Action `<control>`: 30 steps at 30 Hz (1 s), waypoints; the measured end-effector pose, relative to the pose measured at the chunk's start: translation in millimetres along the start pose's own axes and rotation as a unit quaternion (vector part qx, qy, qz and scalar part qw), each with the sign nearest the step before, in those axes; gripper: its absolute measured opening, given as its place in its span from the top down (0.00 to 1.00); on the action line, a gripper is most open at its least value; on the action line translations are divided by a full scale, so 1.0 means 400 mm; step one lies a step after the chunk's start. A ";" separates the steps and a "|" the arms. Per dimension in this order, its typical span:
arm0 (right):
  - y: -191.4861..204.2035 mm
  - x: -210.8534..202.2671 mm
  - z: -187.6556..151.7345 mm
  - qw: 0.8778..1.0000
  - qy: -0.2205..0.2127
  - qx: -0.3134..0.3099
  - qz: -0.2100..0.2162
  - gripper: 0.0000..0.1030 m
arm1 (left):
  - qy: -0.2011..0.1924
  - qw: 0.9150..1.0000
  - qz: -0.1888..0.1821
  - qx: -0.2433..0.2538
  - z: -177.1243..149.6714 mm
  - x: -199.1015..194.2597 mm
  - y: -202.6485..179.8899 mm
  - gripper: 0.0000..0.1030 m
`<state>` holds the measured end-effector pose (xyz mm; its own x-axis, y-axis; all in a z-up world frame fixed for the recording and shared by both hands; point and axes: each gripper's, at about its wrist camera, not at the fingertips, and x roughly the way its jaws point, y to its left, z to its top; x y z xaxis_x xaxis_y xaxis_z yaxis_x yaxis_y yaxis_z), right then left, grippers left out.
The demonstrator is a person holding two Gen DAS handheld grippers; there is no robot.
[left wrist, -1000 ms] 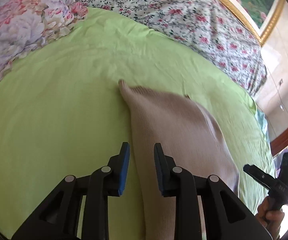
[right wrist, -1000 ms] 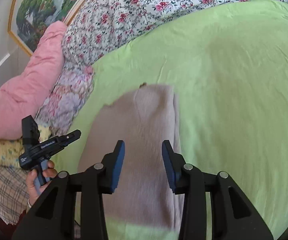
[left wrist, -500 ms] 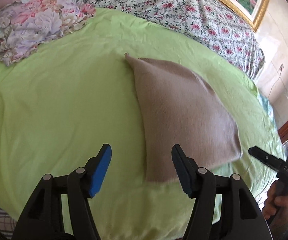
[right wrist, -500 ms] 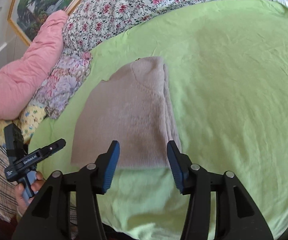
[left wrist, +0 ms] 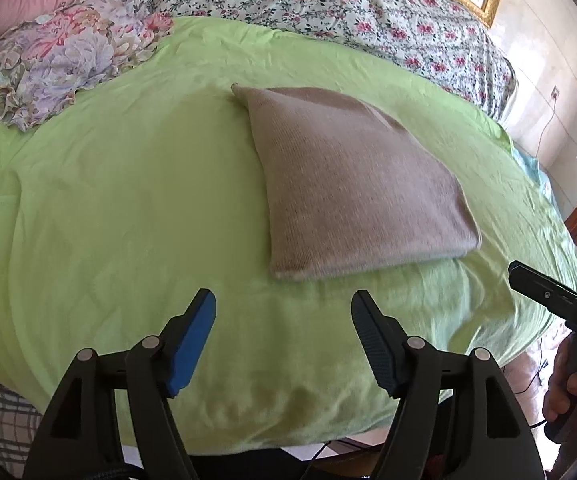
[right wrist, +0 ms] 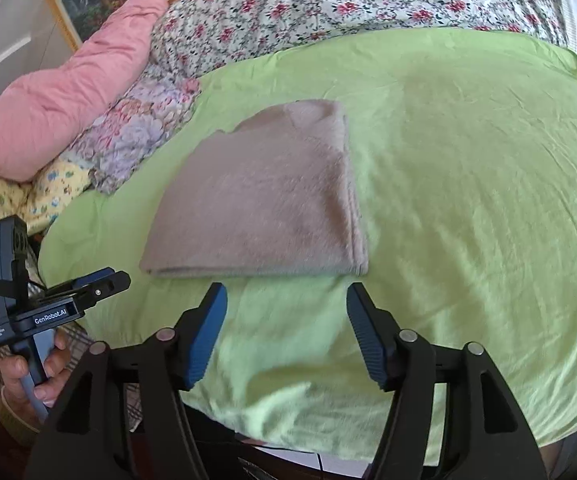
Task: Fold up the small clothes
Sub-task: 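Release the bundle and pull both tools back from it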
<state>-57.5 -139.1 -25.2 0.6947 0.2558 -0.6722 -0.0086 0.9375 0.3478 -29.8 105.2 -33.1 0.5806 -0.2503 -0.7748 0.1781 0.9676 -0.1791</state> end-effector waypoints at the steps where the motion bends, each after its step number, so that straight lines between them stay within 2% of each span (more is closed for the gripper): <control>1: 0.005 -0.003 -0.005 1.000 0.000 -0.003 0.000 0.31 | 0.001 1.000 0.002 0.004 -0.004 -0.002 0.000 0.30; 4: 0.023 -0.011 -0.024 1.000 0.000 -0.018 -0.005 0.26 | 0.001 1.000 0.013 0.015 -0.022 -0.010 -0.001 0.24; 13: 0.064 -0.011 -0.048 0.999 0.022 -0.041 -0.008 0.20 | -0.001 0.997 0.026 0.066 -0.046 -0.024 -0.015 0.22; 17: 0.075 -0.016 -0.024 0.998 0.016 -0.053 -0.015 0.18 | -0.019 0.997 0.038 0.063 -0.020 -0.033 -0.011 0.20; 23: 0.085 -0.012 0.033 0.997 -0.006 -0.068 -0.025 0.11 | -0.024 0.997 0.048 0.063 0.030 -0.016 -0.011 0.19; 30: 0.095 0.047 0.055 0.997 0.016 -0.076 -0.025 0.09 | -0.014 0.996 0.055 0.067 0.050 0.012 -0.020 0.18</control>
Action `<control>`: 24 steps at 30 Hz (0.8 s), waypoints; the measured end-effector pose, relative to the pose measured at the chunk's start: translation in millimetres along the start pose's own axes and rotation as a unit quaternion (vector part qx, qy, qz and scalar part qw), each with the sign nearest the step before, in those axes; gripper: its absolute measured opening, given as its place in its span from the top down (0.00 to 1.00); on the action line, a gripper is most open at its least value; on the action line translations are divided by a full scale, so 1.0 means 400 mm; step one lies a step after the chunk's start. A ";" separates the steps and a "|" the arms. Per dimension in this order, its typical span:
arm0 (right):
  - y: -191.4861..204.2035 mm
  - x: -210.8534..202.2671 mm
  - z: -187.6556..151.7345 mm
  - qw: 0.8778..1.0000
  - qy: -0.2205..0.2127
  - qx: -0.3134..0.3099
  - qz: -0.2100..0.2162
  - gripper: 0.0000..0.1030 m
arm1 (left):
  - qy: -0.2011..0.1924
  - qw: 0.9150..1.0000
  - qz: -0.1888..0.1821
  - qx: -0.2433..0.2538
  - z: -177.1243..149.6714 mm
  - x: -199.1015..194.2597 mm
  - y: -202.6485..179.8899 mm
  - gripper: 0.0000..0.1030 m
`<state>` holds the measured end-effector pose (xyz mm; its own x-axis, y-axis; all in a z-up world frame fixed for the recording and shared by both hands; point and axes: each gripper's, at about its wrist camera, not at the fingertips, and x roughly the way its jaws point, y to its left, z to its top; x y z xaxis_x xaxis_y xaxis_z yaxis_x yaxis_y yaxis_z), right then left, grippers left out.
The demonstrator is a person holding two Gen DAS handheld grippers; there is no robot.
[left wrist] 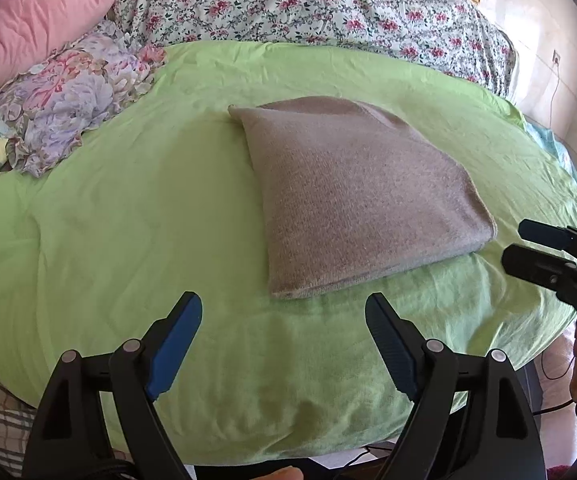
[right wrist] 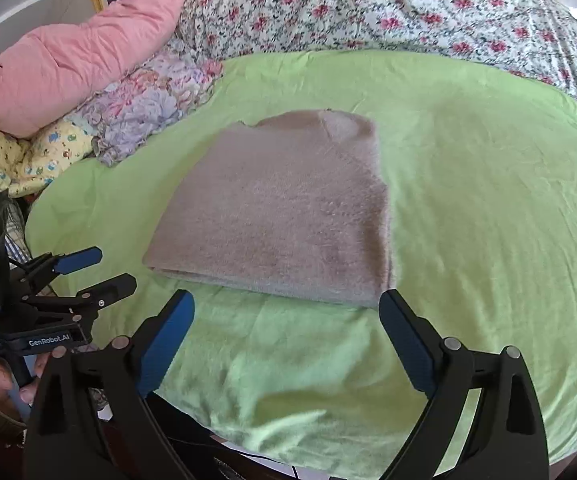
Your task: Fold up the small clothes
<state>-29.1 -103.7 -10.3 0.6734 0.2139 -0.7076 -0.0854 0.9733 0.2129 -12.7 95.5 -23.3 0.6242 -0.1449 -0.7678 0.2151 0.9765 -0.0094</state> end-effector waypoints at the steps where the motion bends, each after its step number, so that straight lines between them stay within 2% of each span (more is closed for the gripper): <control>1: 0.003 0.011 0.001 1.000 0.004 -0.002 0.001 0.09 | 0.002 1.000 0.004 0.002 0.002 0.005 -0.002 0.18; 5: 0.009 0.034 0.005 1.000 0.011 -0.005 0.000 0.09 | 0.003 1.000 0.018 0.004 0.011 0.019 -0.007 0.18; 15: -0.003 0.068 0.051 1.000 0.012 -0.004 -0.002 0.09 | -0.007 1.000 0.025 0.003 0.064 0.033 -0.021 0.17; 24: -0.007 0.096 0.088 1.000 0.020 -0.006 0.000 0.09 | 0.009 0.999 0.044 0.017 0.095 0.058 -0.053 0.16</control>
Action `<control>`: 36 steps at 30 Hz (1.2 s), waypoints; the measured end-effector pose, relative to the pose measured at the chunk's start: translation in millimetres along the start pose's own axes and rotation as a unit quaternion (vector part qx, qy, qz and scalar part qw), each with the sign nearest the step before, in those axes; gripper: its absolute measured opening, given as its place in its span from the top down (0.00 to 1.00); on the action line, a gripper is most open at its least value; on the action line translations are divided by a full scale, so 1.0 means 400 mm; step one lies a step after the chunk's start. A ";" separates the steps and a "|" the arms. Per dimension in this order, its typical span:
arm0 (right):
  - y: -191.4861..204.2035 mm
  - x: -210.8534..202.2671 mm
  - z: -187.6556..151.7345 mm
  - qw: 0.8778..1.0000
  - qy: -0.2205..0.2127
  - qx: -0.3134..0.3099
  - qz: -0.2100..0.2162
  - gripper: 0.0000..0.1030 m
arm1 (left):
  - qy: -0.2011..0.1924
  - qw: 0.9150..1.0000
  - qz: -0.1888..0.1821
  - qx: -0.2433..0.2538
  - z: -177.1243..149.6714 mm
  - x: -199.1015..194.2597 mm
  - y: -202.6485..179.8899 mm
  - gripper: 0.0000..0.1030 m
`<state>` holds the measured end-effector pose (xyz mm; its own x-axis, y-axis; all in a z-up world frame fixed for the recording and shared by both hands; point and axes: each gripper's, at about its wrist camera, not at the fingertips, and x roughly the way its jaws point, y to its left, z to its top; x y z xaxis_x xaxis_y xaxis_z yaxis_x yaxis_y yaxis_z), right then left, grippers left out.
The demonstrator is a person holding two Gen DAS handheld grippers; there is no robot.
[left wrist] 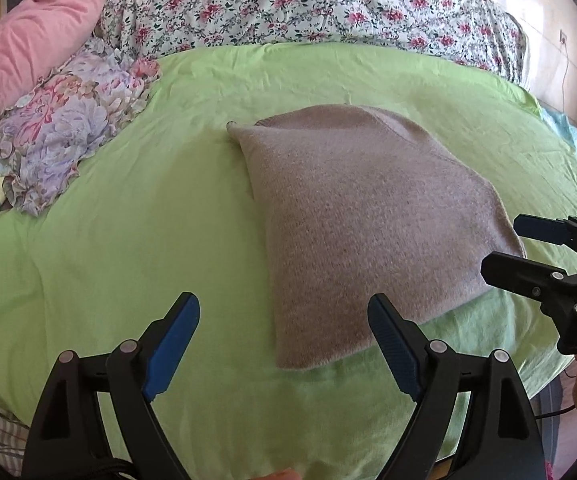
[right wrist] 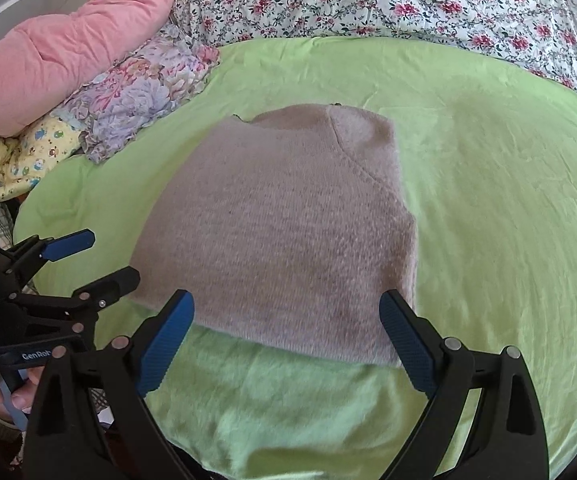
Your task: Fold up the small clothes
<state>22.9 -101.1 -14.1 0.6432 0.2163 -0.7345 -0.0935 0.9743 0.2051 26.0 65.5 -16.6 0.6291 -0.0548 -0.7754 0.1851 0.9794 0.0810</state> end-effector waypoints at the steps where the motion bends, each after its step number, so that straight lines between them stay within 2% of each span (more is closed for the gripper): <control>1: 0.001 0.001 0.001 1.000 0.000 0.000 0.000 0.09 | 0.002 1.000 0.001 -0.001 0.001 0.002 -0.001 0.16; 17: -0.005 0.026 0.031 1.000 0.007 -0.003 0.010 0.09 | 0.013 1.000 0.017 -0.011 0.024 0.019 -0.006 0.16; 36: -0.001 0.026 0.041 1.000 0.006 -0.002 0.012 0.09 | 0.010 1.000 0.016 -0.019 0.026 0.008 -0.020 0.16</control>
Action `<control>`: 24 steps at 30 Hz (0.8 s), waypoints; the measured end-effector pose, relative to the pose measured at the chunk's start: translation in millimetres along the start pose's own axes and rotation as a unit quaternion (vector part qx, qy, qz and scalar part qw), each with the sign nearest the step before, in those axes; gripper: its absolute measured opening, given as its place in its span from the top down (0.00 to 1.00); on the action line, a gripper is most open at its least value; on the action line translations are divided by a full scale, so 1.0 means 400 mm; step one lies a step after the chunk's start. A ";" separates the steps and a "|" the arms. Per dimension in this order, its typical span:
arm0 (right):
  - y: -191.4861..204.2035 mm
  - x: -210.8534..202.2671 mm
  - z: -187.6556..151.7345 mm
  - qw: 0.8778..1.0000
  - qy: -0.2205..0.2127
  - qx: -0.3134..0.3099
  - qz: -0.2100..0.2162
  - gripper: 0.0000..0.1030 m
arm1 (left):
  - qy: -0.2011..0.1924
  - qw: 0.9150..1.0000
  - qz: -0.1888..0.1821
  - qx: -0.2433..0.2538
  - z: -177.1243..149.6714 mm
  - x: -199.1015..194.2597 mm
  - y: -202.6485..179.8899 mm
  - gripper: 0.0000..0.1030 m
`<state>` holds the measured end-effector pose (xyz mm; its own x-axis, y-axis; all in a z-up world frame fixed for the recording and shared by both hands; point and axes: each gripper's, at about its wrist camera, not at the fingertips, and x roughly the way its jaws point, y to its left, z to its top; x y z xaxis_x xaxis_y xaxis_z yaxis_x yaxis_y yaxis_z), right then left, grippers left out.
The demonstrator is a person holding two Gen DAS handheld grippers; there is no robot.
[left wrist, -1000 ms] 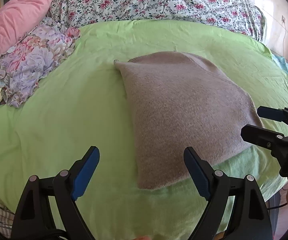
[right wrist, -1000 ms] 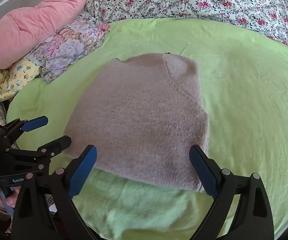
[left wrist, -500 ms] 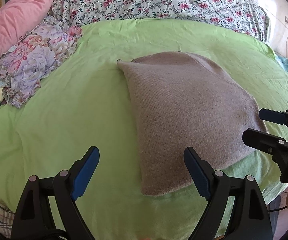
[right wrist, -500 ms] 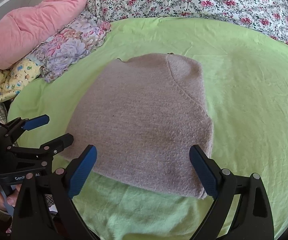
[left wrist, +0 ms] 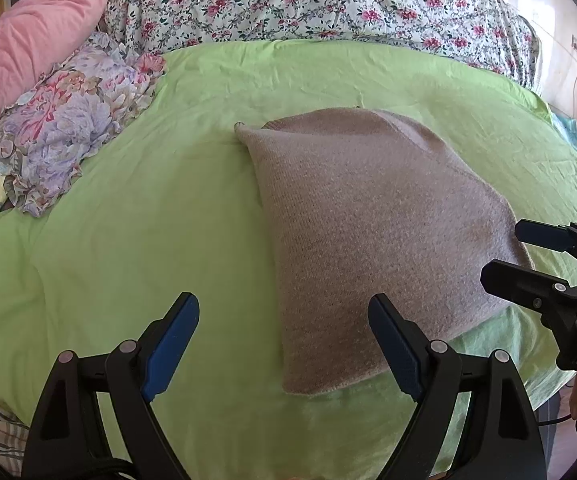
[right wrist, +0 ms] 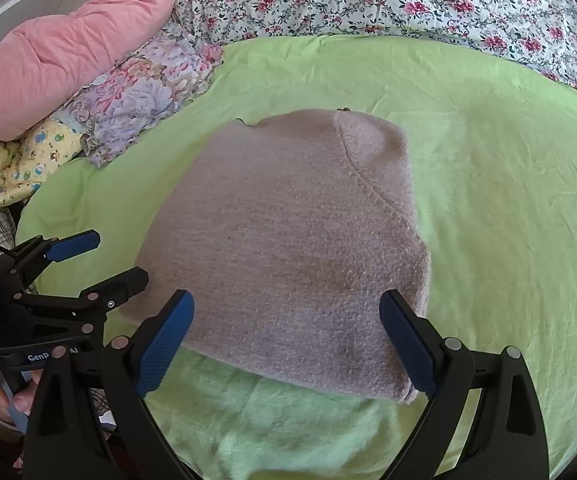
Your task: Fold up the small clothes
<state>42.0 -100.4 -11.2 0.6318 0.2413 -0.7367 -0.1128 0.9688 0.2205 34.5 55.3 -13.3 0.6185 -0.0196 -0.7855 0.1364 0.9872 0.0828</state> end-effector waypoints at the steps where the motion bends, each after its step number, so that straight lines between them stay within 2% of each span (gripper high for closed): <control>1: 0.002 -0.001 0.000 1.000 -0.001 0.000 0.000 0.09 | -0.001 1.000 0.000 -0.001 0.000 -0.001 0.000 0.16; 24: 0.012 -0.011 -0.001 1.000 -0.005 -0.001 0.005 0.09 | -0.003 1.000 -0.001 0.001 0.001 -0.012 -0.007 0.16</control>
<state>38.4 -96.7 -6.9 0.6379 0.2500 -0.7284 -0.1203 0.9666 0.2264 31.3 52.6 -9.5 0.6227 -0.0231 -0.7822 0.1400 0.9867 0.0822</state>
